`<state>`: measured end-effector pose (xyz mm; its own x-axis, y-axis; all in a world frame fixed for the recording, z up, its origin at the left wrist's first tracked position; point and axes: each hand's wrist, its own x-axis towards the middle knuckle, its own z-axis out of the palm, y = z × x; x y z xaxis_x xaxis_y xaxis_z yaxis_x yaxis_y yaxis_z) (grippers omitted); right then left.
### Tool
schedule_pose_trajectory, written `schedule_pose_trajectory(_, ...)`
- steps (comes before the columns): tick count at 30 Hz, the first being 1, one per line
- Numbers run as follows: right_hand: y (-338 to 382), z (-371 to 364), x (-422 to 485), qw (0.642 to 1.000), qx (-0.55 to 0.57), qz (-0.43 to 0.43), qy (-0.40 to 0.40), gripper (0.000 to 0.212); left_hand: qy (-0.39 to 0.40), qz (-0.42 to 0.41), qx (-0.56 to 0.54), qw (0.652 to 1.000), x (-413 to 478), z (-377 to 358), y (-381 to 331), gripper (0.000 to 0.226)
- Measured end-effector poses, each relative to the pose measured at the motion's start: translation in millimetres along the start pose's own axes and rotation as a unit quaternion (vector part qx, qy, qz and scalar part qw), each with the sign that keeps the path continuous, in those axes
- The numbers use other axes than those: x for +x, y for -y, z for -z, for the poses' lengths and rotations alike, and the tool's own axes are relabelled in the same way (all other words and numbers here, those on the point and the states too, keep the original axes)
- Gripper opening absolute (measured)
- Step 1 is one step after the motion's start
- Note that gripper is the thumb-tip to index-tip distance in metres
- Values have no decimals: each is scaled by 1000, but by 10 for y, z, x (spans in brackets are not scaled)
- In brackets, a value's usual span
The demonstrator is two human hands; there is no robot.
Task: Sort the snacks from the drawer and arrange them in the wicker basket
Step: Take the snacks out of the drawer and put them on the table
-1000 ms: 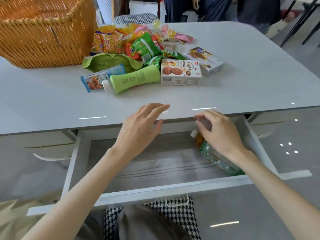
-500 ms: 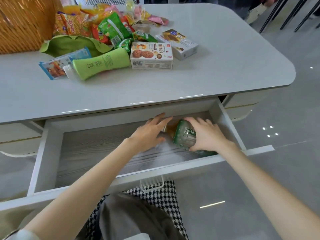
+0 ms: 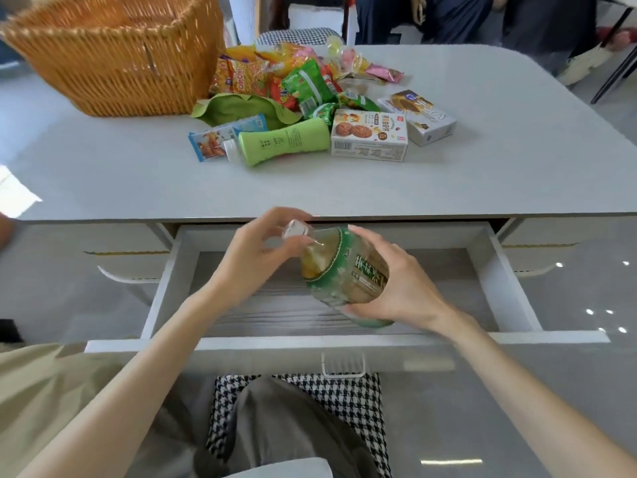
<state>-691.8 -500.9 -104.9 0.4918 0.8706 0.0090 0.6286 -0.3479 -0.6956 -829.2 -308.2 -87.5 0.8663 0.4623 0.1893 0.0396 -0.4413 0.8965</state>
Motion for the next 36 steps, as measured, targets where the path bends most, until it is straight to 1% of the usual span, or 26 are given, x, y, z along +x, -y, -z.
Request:
schedule_pose_trajectory(4, 463, -169, 247, 993, 105, 52, -29, 108, -139, -21, -48, 989, -48, 448, -258, 26)
schedule_pose_trajectory(8, 975, -312, 692, 981, 152, 108, -56, 108, -269, -11, -102, 958, -63, 954, -375, 24)
schedule_pose_trajectory(10, 1224, -410, 958, 974, 166, 141, -69, 108, -314, -3, -93, 945, -46, 1156, -357, 19)
schedule_pose_trajectory(12, 1451, -532, 1219, 968, 176, 165, -72, 107, -339, 11, -79, 938, -29, 1320, -291, 18)
schedule_pose_trajectory(15, 1693, -734, 1593, 963, 189, 178, -66, 106, -349, 39, -87, 932, -20, 1542, -156, 22)
schedule_pose_trajectory(17, 1769, -856, 1828, 961, 201, 182, -63, 105, -339, 60, -90, 934, -1, 1681, -58, 25)
schedule_pose_trajectory(21, 1806, -1044, 2269, 953, 235, 178, -69, 102, -319, 108, -82, 938, 182, 1967, 122, 37)
schedule_pose_trajectory(24, 1805, -1155, 2569, 951, 247, 172, -70, 102, -303, 105, -81, 944, 404, 2142, 192, 39)
schedule_pose_trajectory(27, 1805, -1229, 2860, 951, 251, 174, -48, 105, -294, 96, -64, 949, 625, 2284, 269, 41)
schedule_pose_trajectory(31, 1895, -1239, 3240, 960, 233, 157, -21, 109, -318, 106, -75, 939, 910, 2481, 428, 42)
schedule_pose_trajectory(33, 1950, -1254, 3424, 968, 199, 153, -27, 107, -340, 111, -71, 931, 1045, 2547, 515, 44)
schedule_pose_trajectory(36, 1982, -1295, 3648, 980, 137, 139, -46, 98, -371, 113, -62, 919, 1204, 2582, 624, 46)
